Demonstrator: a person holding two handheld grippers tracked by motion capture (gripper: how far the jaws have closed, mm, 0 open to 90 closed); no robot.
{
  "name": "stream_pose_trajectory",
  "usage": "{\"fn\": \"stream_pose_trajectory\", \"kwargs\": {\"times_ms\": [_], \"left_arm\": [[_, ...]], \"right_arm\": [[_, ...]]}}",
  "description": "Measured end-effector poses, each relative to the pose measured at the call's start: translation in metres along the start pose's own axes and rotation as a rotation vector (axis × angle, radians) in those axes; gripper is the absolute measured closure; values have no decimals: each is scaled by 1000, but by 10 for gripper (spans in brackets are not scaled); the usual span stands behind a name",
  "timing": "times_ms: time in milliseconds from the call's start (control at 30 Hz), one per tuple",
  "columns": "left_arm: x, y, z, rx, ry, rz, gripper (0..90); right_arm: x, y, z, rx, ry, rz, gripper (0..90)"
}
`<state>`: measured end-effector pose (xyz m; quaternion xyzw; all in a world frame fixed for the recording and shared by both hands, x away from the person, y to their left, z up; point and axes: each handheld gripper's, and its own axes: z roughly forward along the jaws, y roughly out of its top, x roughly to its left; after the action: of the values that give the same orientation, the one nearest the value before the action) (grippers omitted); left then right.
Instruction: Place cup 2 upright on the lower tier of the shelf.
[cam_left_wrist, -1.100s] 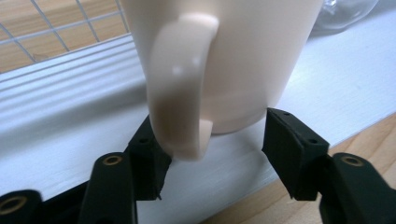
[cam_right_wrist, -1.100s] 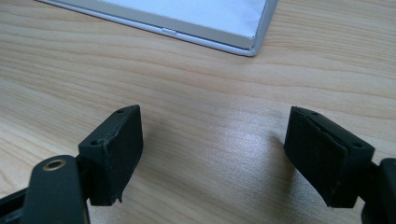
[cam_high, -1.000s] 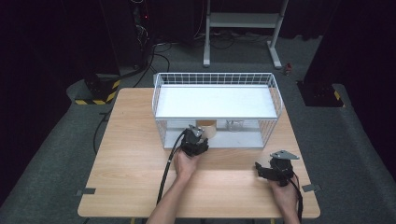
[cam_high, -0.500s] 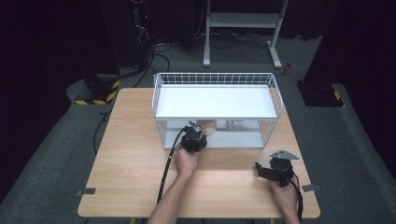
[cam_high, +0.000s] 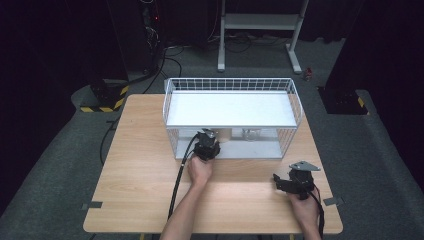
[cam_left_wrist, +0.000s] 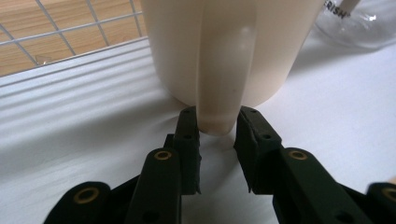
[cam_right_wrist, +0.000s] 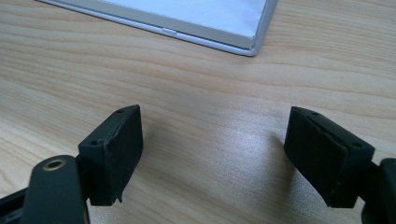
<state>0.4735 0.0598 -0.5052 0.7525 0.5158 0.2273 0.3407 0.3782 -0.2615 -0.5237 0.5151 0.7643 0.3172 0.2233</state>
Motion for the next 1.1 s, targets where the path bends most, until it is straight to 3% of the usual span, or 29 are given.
{"fn": "stream_pose_trajectory", "kwargs": {"times_ms": [233, 467, 633, 667, 700, 767, 800, 900, 1100], "left_arm": [[1, 2, 4, -10, -4, -17, 696], [3, 0, -3, -4, -34, -25, 421], [4, -2, -14, -18, -57, -10, 310], [4, -3, -16, -23, -66, -24, 299], [5, -3, -19, -24, -53, -10, 289], [5, -4, -23, -34, -87, -19, 272], [7, -4, -27, -35, -67, 2, 265], [10, -4, -38, -59, -93, -17, 250], [12, -4, -52, -70, -93, 15, 246]], "right_arm": [[0, 0, 0, 1, 0, 2, 197], [0, 0, 0, 0, 0, 1, 197], [0, 0, 0, 0, 0, 2, 197], [0, 0, 0, 0, 0, 0, 197], [0, 0, 0, 0, 0, 0, 197], [0, 0, 0, 0, 0, 2, 197], [0, 0, 0, 1, 0, 3, 197], [0, 0, 0, 0, 0, 0, 197], [0, 0, 0, 1, 1, 3, 197]]}}
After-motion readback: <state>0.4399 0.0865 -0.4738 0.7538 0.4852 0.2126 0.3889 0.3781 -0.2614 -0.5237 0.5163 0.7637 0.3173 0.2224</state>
